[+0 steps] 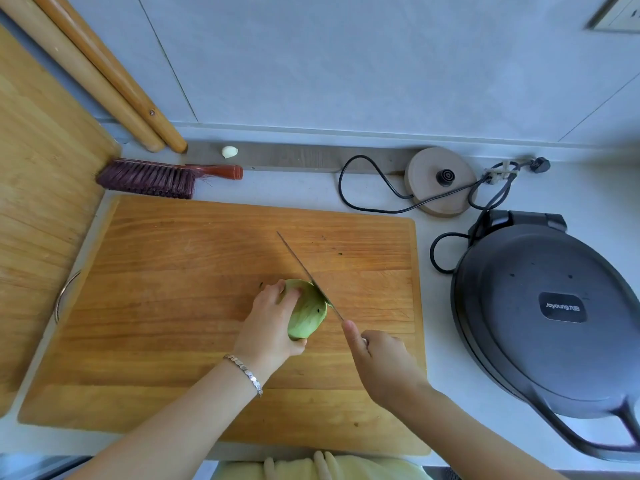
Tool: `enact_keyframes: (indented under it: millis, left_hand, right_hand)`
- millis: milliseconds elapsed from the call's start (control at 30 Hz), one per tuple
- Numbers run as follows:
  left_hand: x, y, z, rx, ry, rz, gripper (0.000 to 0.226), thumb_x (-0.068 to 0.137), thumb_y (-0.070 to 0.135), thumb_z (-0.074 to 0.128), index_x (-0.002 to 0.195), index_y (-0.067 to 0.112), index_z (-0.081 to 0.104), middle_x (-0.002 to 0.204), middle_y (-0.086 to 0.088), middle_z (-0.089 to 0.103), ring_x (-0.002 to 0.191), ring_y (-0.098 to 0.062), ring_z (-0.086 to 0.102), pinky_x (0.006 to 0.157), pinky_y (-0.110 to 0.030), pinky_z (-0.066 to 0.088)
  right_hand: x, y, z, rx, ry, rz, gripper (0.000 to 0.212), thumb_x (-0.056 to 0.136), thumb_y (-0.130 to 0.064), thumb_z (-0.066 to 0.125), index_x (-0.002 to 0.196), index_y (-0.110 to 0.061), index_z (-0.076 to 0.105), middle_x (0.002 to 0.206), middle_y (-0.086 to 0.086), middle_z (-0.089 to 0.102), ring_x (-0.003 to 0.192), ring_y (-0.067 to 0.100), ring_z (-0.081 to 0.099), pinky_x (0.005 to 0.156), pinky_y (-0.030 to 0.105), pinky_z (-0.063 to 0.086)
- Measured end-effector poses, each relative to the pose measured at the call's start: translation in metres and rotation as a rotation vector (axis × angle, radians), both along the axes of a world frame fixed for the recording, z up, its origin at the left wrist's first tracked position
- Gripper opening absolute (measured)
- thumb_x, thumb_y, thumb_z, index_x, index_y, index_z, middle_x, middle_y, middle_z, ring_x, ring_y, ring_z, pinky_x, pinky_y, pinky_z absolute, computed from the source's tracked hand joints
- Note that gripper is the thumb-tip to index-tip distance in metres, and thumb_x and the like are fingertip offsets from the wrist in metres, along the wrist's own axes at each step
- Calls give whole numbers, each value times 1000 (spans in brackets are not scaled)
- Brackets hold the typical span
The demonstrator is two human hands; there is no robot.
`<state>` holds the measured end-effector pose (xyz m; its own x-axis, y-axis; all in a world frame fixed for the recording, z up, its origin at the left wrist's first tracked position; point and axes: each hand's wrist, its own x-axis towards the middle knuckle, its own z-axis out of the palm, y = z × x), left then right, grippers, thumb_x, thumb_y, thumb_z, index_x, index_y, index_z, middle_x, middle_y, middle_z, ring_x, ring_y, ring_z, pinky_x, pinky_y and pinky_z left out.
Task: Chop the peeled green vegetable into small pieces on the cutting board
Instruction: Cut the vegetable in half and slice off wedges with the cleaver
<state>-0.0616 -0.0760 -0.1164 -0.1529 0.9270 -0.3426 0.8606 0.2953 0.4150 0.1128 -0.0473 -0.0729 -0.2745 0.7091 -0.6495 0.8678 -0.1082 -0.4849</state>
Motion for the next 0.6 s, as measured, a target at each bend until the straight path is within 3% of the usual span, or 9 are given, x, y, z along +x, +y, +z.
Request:
enact_keyframes:
  millis: [500,600]
  left_hand:
    - [1,-3,0,26,-38,31,75,71,33,74,134,26,34,151,0,19,140,-22,15,105,-30,34]
    - [2,-4,1,18,-36,39,75,72,33,73,135,27,33,152,1,16,141,-20,13,106,-30,34]
  right_hand:
    - [-13,13,-37,-37,157,-135,55,93,-59,25,63,-14,36,59,-1,41,55,14,37,56,29,34]
    - [-6,22,-30,-112,217,-186,56,91,-62,26,67,-14,41,56,-2,42,47,12,37,49,26,34]
